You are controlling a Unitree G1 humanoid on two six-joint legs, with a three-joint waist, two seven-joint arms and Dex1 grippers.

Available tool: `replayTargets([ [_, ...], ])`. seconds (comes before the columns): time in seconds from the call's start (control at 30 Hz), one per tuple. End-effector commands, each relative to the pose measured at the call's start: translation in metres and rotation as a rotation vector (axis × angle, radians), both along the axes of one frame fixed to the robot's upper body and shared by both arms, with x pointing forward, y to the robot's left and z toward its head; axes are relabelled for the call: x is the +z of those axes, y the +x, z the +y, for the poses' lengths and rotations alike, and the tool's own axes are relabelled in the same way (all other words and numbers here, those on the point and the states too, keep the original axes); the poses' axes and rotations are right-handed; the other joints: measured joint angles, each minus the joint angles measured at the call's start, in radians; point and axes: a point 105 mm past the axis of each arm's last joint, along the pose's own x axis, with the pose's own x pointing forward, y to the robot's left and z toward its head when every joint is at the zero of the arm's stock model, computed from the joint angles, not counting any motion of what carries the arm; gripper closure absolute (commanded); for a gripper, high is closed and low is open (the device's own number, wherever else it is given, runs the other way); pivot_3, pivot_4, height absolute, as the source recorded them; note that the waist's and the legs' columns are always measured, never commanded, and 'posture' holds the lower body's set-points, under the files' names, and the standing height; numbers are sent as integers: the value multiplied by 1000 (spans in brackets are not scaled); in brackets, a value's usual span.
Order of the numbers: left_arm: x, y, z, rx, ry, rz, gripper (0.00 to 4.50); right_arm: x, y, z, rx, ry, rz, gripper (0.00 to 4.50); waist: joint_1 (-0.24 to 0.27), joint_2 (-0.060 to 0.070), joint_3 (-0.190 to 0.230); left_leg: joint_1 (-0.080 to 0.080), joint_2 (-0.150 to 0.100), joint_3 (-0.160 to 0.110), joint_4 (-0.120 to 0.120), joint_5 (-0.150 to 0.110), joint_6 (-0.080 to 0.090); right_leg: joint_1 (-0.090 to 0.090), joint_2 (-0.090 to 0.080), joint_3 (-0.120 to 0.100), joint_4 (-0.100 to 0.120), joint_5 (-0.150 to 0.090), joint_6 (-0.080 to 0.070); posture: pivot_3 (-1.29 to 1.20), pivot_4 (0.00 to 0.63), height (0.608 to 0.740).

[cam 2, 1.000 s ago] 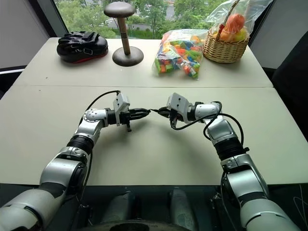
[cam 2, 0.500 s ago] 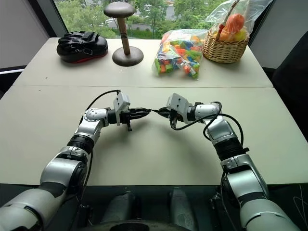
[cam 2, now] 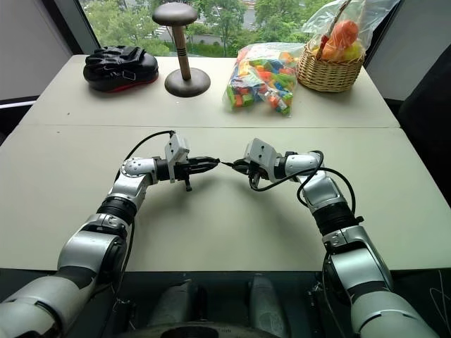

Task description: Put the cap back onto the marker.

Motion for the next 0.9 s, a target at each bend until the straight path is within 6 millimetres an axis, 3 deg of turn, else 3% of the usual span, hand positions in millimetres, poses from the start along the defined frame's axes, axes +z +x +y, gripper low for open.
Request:
replayTargets([
  [0.03,17,3,-3,-17,-7,-60,4448,9,1,4,16,14,-36,4500,0,0,0,0,0,0,0,0,0,0,0,0,0,0,0,0,150,740],
  [0.9,9,2,4,-12,31,-50,4448,8,-1,3,19,10,-42,4500,0,0,0,0,0,0,0,0,0,0,0,0,0,0,0,0,150,740],
])
